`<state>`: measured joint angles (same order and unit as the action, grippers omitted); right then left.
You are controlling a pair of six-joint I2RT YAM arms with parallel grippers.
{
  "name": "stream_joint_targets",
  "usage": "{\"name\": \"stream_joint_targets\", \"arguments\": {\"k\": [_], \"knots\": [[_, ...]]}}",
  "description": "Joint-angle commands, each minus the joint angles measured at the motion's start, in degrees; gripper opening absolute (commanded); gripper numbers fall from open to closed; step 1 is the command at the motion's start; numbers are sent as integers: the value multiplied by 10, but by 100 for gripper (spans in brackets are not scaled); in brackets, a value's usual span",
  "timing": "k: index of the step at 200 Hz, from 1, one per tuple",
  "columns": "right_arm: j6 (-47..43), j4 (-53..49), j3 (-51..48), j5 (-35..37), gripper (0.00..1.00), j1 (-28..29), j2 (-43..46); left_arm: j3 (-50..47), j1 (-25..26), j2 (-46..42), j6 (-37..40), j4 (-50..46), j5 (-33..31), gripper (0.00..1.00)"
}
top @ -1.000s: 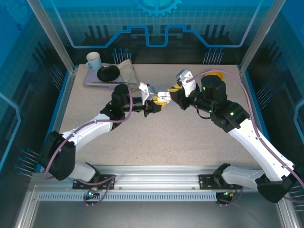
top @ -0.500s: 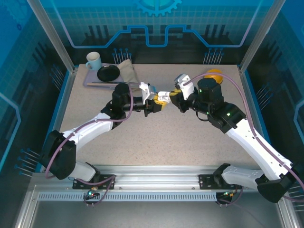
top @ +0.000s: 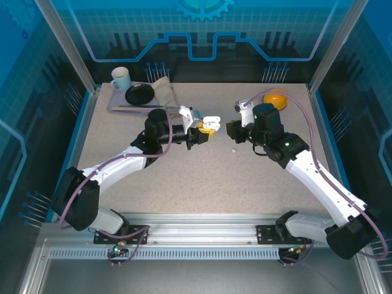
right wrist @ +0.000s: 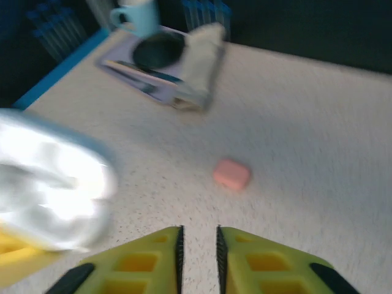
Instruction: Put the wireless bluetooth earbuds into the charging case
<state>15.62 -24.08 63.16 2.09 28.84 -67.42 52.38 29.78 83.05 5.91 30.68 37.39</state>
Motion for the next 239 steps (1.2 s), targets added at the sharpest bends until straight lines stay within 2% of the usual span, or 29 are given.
{"name": "stream_joint_targets", "arguments": {"k": [1, 25, 49, 68, 107, 142, 191, 239], "knots": [[134, -5, -56, 38, 29, -12, -33, -25, -1, -1, -17, 50, -28, 0], [161, -14, -55, 72, 39, -31, -87, -36, -1, -9, -25, 59, -41, 0], [193, -72, -9, 75, 44, -71, -172, -50, -1, -24, -27, 64, -62, 0], [221, -86, 18, 30, 45, -96, -234, -60, -2, -35, -30, 66, -70, 0], [230, -52, 49, -12, 48, -94, -317, -80, -3, -60, -30, 67, -82, 0], [214, -62, 86, -9, 51, -93, -388, -89, -5, -76, -27, 62, -86, 0], [234, -34, 79, -45, 50, -86, -419, -90, -7, -79, -28, 63, -88, 0], [249, 9, 46, -151, 45, -55, -367, -87, -6, -75, -29, 63, -89, 0]]}}
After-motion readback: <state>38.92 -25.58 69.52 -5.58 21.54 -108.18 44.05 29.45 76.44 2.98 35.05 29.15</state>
